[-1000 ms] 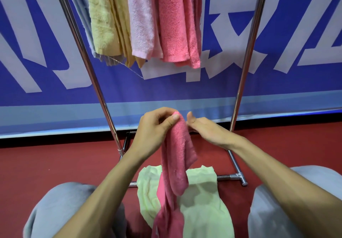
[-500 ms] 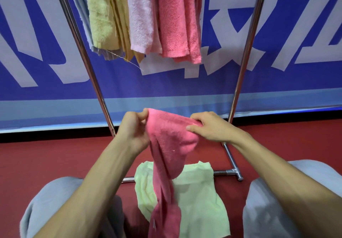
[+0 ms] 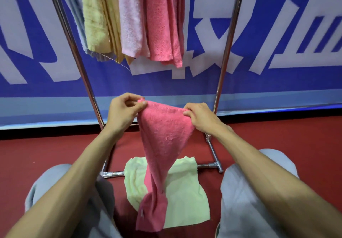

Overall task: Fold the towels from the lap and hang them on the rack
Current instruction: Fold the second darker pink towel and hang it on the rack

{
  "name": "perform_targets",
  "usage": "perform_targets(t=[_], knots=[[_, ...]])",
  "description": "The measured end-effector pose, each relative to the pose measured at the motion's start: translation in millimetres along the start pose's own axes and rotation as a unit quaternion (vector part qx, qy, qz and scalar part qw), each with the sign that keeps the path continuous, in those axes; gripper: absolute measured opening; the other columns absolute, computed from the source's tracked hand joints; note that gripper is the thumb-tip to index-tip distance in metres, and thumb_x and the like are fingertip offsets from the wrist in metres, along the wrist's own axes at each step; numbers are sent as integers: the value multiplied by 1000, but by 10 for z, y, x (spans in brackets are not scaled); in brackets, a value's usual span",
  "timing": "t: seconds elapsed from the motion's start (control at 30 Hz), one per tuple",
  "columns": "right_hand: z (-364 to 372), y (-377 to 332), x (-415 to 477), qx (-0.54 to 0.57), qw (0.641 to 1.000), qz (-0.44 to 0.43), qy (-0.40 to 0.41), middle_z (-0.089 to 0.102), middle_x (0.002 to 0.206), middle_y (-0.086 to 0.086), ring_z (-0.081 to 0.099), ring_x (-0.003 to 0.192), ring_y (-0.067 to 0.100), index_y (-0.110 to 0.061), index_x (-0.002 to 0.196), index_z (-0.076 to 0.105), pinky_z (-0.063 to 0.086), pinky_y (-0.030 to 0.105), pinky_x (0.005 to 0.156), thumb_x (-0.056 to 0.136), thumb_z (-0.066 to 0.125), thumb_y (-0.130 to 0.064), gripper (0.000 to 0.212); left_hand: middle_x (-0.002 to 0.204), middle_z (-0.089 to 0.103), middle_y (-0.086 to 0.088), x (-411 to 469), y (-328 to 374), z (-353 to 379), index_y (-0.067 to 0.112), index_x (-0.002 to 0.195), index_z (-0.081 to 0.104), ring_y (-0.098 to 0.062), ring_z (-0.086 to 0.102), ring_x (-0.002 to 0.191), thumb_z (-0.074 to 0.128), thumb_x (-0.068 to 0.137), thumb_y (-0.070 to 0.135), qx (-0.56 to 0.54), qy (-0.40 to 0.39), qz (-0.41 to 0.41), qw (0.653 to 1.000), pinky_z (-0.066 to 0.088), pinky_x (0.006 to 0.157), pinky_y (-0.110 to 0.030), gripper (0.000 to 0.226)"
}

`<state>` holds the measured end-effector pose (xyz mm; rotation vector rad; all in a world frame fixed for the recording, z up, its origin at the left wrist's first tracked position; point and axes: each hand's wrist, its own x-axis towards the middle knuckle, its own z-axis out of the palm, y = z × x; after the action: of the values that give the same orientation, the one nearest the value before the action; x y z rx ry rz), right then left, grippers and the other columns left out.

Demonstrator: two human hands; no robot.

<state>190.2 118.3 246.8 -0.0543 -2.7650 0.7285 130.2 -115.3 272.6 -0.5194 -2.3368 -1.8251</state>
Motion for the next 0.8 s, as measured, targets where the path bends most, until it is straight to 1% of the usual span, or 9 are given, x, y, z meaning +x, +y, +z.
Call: perform_targets(t=[0.1,0.2,0.27,0.33,0.43,0.53,0.6,0.7,0.8], knots=[[-208,-116,67,-3,1000,-10,27,72,98,6,62,97,28,-17,96,66,50,44,82,93,52,-26,17,77,67,-5,61,124,-83,19,87,69,-14,60,72,70,83,8,16,-13,23,1000,56,76,-38,12],[-527,-285,202,-1,997,-16,73,71,90,3,64,88,24,-23,88,67,52,44,78,87,59,-35,14,75,70,-2,183,364,-207,13,96,74,-13,62,68,73,80,8,46,2,47,998,59,74,-34,16],[-737,-419,295,-7,995,-31,95,70,83,3,64,82,23,-21,84,67,53,43,76,86,61,-35,15,71,70,-2,277,559,-304,6,96,75,-15,64,64,75,77,5,68,13,55,996,60,70,-31,19],[-948,-579,373,-26,992,-55,115,71,83,5,64,82,23,-17,86,69,52,41,76,88,62,-31,16,70,71,-5,355,784,-397,8,92,76,-19,68,63,75,75,4,88,21,84,992,61,68,-35,18],[-1246,-850,459,-27,985,-79,150,72,89,8,63,87,22,-13,93,71,49,33,79,90,60,-21,14,65,70,-3,426,1130,-503,15,84,75,-19,70,62,71,72,4,115,58,141,982,60,67,-38,16],[-1517,-1096,479,9,976,-80,201,67,88,0,56,82,12,-11,95,70,38,15,70,91,58,-15,13,66,69,-1,478,1470,-626,14,80,72,-8,66,54,64,72,4,147,73,159,973,58,59,-28,15],[-1670,-1225,496,38,966,-84,240,66,86,-2,54,80,9,-12,93,69,33,10,63,90,59,-16,11,71,70,-5,521,1674,-749,12,78,69,-10,68,57,64,72,3,161,59,158,973,59,60,-27,11],[-1807,-1416,523,75,953,-93,279,69,88,-1,58,81,10,-14,92,69,38,14,68,89,62,-19,10,73,67,-6,534,1892,-873,13,73,65,-20,71,65,65,73,-1,162,36,166,972,61,64,-35,14],[-1981,-1633,512,78,936,-123,320,69,87,0,60,83,13,-15,90,68,43,23,72,89,61,-19,8,70,67,1,550,2127,-936,20,71,65,-19,69,69,65,71,0,181,84,241,950,59,63,-30,20]])
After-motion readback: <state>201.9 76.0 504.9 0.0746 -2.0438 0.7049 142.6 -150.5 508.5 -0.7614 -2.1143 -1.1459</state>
